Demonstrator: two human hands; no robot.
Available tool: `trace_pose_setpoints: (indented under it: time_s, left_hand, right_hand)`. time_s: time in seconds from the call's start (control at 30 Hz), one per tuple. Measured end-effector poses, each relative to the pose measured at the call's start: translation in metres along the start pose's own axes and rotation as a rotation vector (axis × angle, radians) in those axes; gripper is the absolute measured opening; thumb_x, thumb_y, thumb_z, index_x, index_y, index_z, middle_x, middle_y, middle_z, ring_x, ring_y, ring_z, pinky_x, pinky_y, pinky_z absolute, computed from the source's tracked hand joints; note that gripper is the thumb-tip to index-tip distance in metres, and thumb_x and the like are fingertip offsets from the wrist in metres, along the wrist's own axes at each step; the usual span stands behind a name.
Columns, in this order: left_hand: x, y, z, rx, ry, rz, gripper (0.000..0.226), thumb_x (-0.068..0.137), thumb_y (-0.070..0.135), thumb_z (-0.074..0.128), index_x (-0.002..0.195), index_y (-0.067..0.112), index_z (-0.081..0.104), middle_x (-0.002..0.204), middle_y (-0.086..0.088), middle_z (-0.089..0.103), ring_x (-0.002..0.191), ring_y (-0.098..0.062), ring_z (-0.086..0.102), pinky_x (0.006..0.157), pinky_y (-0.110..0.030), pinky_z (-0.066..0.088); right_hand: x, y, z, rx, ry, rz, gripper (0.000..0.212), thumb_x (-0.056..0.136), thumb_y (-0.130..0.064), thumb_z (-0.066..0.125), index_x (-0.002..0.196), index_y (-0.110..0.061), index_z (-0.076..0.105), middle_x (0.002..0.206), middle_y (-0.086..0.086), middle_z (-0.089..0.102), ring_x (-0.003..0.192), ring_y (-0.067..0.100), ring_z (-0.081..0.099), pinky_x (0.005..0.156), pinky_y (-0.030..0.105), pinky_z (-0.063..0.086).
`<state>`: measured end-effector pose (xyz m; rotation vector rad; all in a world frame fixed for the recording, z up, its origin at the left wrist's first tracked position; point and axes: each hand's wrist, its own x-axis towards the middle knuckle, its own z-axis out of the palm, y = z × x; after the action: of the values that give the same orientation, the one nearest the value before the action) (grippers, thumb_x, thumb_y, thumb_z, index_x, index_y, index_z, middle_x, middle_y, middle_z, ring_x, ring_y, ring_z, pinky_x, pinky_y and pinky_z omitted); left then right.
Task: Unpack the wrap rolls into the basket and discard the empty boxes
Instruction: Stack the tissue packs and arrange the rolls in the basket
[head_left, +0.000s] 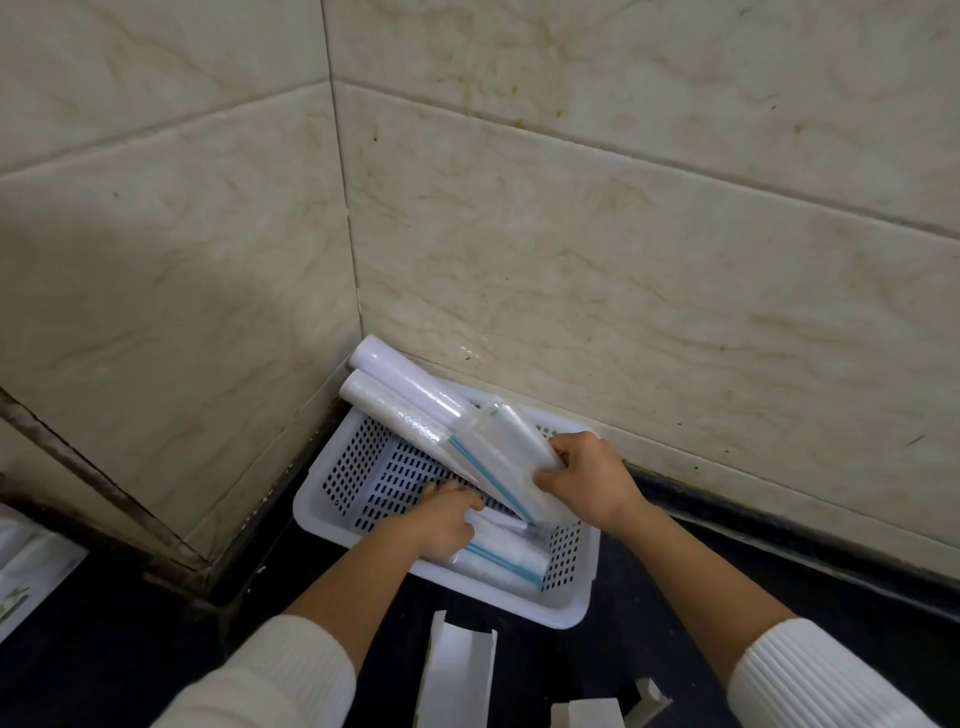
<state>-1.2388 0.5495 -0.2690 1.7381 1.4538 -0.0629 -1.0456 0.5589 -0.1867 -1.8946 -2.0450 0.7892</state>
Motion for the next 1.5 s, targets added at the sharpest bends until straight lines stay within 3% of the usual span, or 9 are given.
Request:
trace_pose_setpoints:
  time_s: [0.13, 0.33, 0.43, 0.57, 0.73, 0.9, 1.2, 1.33, 1.5]
  left_hand:
    - [0.001, 0.005, 0.000, -0.057, 0.000, 0.003, 0.040, 0.093, 0.007, 0.051, 0.129, 0.021, 0.059, 0.132, -0.013, 0.049, 0.108, -0.027, 0.058, 0.085, -0.026, 0.047]
    - [-0.029, -0.006, -0.021, 0.038, 0.124, 0.041, 0.033, 0.091, 0.018, 0.057, 0.123, 0.014, 0.061, 0.120, -0.007, 0.059, 0.107, -0.022, 0.056, 0.085, -0.031, 0.050]
    - [-0.060, -0.027, -0.035, 0.013, 0.407, 0.042, 0.020, 0.089, 0.010, 0.055, 0.103, 0.006, 0.068, 0.106, -0.007, 0.065, 0.097, -0.023, 0.062, 0.078, -0.035, 0.054]
    - [-0.089, -0.061, -0.037, 0.102, 0.892, -0.032, 0.036, 0.089, 0.007, 0.054, 0.125, 0.009, 0.058, 0.134, -0.007, 0.049, 0.125, -0.023, 0.041, 0.097, -0.040, 0.048]
    - [-0.092, -0.080, -0.021, -0.042, 0.712, -0.177, 0.061, 0.101, 0.019, 0.036, 0.154, 0.007, 0.007, 0.159, -0.014, 0.019, 0.145, -0.028, 0.020, 0.120, -0.042, 0.021]
    - [-0.085, -0.082, -0.017, -0.149, 0.669, -0.186, 0.063, 0.103, 0.019, 0.029, 0.153, 0.010, -0.009, 0.163, -0.010, 0.002, 0.149, -0.026, 0.004, 0.123, -0.039, 0.007]
    - [-0.083, -0.081, -0.018, -0.123, 0.651, -0.196, 0.066, 0.102, 0.017, 0.031, 0.152, 0.006, -0.011, 0.162, -0.013, -0.001, 0.148, -0.029, 0.001, 0.122, -0.039, 0.007]
    - [-0.082, -0.080, -0.018, -0.139, 0.643, -0.208, 0.066, 0.101, 0.015, 0.030, 0.152, 0.008, -0.013, 0.162, -0.011, -0.003, 0.149, -0.028, 0.000, 0.121, -0.039, 0.005]
    - [-0.081, -0.081, -0.017, -0.126, 0.625, -0.222, 0.069, 0.101, 0.016, 0.032, 0.152, 0.008, -0.013, 0.162, -0.011, -0.002, 0.148, -0.028, 0.002, 0.120, -0.039, 0.007]
  right_hand:
    - [0.000, -0.004, 0.001, 0.024, 0.001, -0.019, 0.013, 0.078, -0.018, 0.068, 0.069, -0.024, 0.062, 0.060, -0.009, 0.056, 0.050, 0.002, 0.052, 0.037, 0.009, 0.033]
    - [0.003, -0.020, 0.009, 0.036, -0.029, -0.073, 0.013, 0.078, -0.016, 0.070, 0.067, -0.014, 0.063, 0.058, -0.004, 0.053, 0.048, 0.006, 0.047, 0.040, 0.012, 0.032]
    - [0.006, -0.039, 0.018, 0.045, -0.028, -0.124, 0.035, 0.077, -0.015, 0.070, 0.053, -0.024, 0.047, 0.051, -0.009, 0.044, 0.045, 0.003, 0.041, 0.040, 0.013, 0.026]
    - [0.012, -0.067, 0.050, 0.006, -0.092, -0.167, 0.038, 0.077, -0.013, 0.068, 0.053, -0.022, 0.039, 0.054, -0.005, 0.040, 0.052, 0.013, 0.043, 0.048, 0.026, 0.031]
    - [0.014, -0.080, 0.099, -0.163, -0.276, -0.175, 0.031, 0.080, -0.024, 0.070, 0.063, -0.016, 0.046, 0.066, 0.001, 0.049, 0.067, 0.022, 0.051, 0.049, 0.027, 0.030]
    - [0.013, -0.079, 0.110, -0.113, -0.348, -0.177, 0.045, 0.074, -0.046, 0.074, 0.101, -0.010, 0.067, 0.096, 0.006, 0.069, 0.085, 0.022, 0.061, 0.075, 0.035, 0.051]
    - [0.021, -0.069, 0.120, -0.122, -0.322, -0.149, 0.036, 0.088, -0.036, 0.066, 0.078, -0.002, 0.069, 0.076, 0.003, 0.064, 0.070, 0.017, 0.059, 0.068, 0.031, 0.049]
    - [0.030, -0.076, 0.130, -0.128, -0.341, -0.047, 0.044, 0.087, -0.028, 0.067, 0.053, -0.016, 0.043, 0.051, -0.003, 0.043, 0.048, 0.014, 0.040, 0.053, 0.028, 0.036]
    - [0.031, -0.075, 0.128, -0.153, -0.458, -0.052, 0.035, 0.087, -0.030, 0.067, 0.116, -0.010, 0.065, 0.113, 0.008, 0.068, 0.101, 0.025, 0.063, 0.085, 0.033, 0.050]
